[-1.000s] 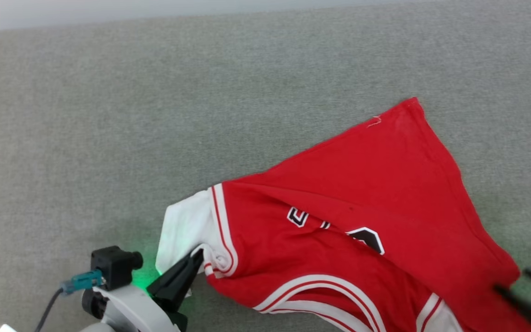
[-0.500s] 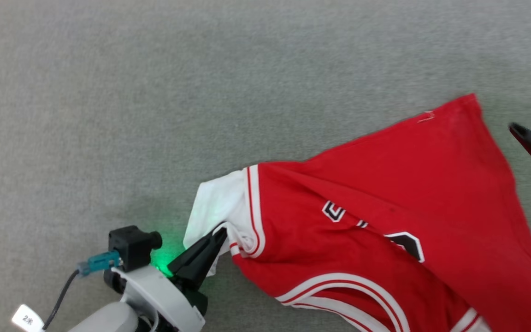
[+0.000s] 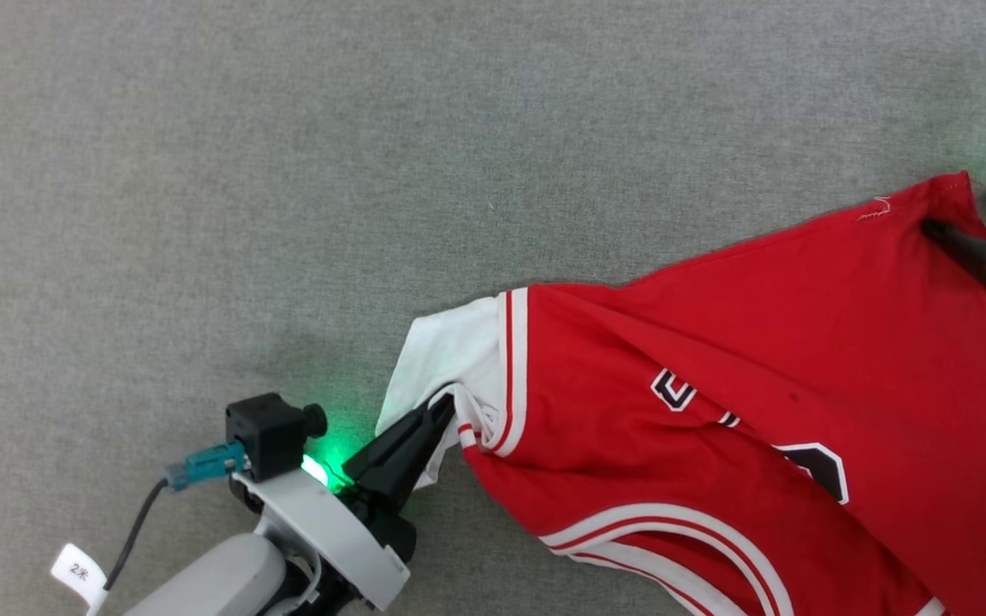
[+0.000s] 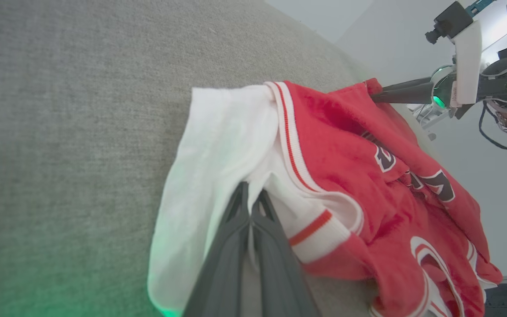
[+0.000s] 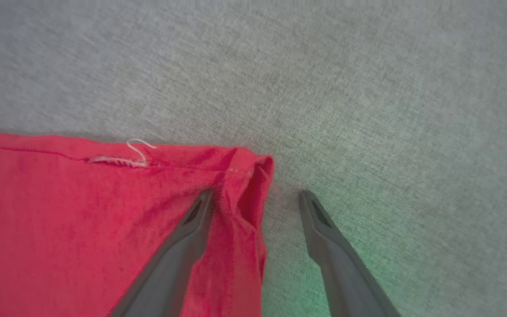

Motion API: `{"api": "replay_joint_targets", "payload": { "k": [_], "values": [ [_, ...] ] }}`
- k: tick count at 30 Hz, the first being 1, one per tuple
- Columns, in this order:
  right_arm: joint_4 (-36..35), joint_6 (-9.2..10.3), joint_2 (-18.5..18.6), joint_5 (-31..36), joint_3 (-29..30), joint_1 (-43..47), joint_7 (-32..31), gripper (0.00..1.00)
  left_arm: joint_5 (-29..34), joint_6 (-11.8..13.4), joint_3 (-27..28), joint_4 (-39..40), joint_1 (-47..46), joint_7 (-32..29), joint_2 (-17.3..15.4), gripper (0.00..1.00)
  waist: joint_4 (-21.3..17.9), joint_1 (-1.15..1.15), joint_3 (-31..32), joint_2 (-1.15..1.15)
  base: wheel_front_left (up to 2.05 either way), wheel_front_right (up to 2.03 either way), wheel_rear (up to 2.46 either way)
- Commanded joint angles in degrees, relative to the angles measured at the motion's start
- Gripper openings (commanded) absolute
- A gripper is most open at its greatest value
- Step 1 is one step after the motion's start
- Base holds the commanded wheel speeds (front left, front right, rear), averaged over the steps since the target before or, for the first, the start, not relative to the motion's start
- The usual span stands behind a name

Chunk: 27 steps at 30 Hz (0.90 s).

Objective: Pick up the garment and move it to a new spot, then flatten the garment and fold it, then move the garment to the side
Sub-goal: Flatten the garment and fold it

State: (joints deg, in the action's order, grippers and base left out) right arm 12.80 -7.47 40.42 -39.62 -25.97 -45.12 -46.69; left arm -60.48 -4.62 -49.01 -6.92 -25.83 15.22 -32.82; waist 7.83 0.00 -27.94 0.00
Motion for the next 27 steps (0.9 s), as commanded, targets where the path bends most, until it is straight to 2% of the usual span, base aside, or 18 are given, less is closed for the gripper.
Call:
{"api": "replay_joint_targets", "payload": {
  "k": [1, 6, 8, 11, 15, 20, 22, 27],
  "values": [
    [2.0, -0.04, -1.3, -1.7, -2.9, 1.1, 1.0, 0.0, -0.9, -0.2, 0.9, -2.4, 0.9, -0.2, -0.2, 0.0, 0.0, 0.0, -0.1, 0.0, 0.0, 0.0, 0.0],
    [3.8, -0.03, -1.1, -3.9, -2.2, -2.2, 6.9, 0.0, -3.3, -1.7, 3.0, -2.5, -0.6, -0.2, 0.2, 0.0, -0.6, 0.0, 0.3, 0.0, 0.0, 0.0, 0.0],
    [5.8, 0.0, -2.4, -5.2, 0.5, -4.8, 11.3, 0.0, -5.7, -2.4, 4.4, -1.8, -3.2, -0.6, 0.1, 0.0, -1.1, 0.0, 0.6, 0.0, 0.0, 0.0, 0.0],
    [9.6, 0.0, -5.0, -4.9, 4.4, -8.8, 16.9, 0.0, -9.0, -2.9, 6.3, -1.0, -9.2, -2.6, -0.6, 0.0, -1.8, 0.0, 0.6, 0.0, 0.0, 0.0, 0.0],
    [15.3, 0.0, -7.6, -1.5, 10.5, -17.0, 25.4, 0.0, -15.0, -2.9, 10.2, -3.0, -22.4, -7.9, -0.3, 0.0, -2.4, 0.0, -0.5, 0.0, 0.0, 0.0, 0.0],
    [23.5, 0.0, -12.0, 3.3, 18.5, -29.8, 33.1, 0.0, -19.1, -2.9, 14.0, -12.4, -41.8, -15.1, 1.3, 0.0, -4.7, 0.0, -2.8, 0.0, 0.0, 0.0, 0.0],
    [26.6, 0.0, -13.6, 5.1, 21.3, -35.2, 35.9, 0.0, -18.9, -2.9, 15.3, -17.6, -49.6, -16.6, 1.9, 0.0, -5.6, 0.0, -3.5, 0.0, 0.0, 0.0, 0.0],
    [32.5, 0.01, -16.6, 10.4, 27.7, -46.5, 45.4, 0.0, -16.8, -2.6, 18.6, -30.6, -66.8, -13.4, 5.5, 0.0, -7.1, 0.0, -4.3, 0.0, 0.0, 0.0, 0.0]
  ]
}}
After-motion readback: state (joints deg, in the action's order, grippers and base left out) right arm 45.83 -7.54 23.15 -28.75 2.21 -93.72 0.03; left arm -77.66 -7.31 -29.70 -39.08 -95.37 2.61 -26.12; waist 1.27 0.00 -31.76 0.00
